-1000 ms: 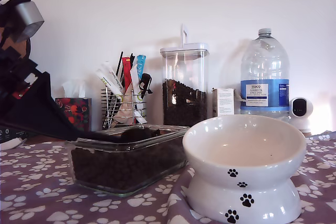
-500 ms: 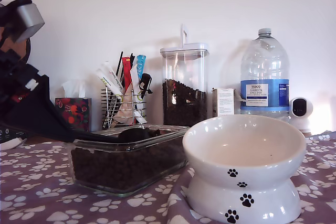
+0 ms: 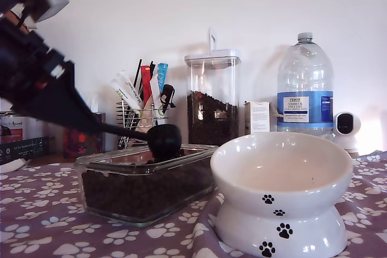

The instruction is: Measure one spoon of cat food and pour it into the food bowl

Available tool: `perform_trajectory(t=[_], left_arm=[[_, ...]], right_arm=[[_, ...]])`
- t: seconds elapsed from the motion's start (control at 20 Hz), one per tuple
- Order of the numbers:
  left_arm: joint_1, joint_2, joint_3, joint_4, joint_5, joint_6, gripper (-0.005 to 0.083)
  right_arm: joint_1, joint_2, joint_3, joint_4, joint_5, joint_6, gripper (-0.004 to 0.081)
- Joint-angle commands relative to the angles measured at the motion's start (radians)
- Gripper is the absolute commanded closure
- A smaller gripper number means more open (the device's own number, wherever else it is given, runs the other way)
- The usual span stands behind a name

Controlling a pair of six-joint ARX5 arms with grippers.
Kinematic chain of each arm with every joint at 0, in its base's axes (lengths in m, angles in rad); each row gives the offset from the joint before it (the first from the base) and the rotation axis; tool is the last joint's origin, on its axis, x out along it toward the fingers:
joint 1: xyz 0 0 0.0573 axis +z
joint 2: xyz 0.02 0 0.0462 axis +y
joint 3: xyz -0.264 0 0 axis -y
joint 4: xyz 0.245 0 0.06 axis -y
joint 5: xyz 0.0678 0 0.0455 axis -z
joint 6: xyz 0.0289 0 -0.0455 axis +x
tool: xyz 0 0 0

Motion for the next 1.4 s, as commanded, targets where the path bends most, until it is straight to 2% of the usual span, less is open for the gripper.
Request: perform_trajectory(t=[0.0,0.3,0.5,0.75,1.05,1.35], left_arm=[[-0.003,-0.002,0.083,-0.125,-0.002,-0.003,0.0793],[0.03,0.049,0.391,-0.571,0.024,-0.047,0.0793],[0.033,0.18,0.569,-0.801,0.05,0.019,0.0793],[0.032,0.339,0.785,-1.065,0.003,0.084,0.0793],[0.028,0.528,1.011,-1.278,-0.03,0.104,0.0793],[0.014,0.638,1.088,-1.279,-0.05,0.128,0.0793]], right_arm=[[0.004,0.006,0.003,0.011,0.0,-0.003,0.0781],[0.004,0.006,0.003,0.011,0.0,-0.003,0.0781],[0.004,0.006,0.003,0.011,0.0,-0.002,0.0781],[0.004,0.006,0.003,0.01,0.0,-0.002,0.0781],[0.004,0.006,0.003,0.01,0.0,-0.003,0.0781],[0.004,0.006,0.003,0.01,0.0,-0.003,0.0781]])
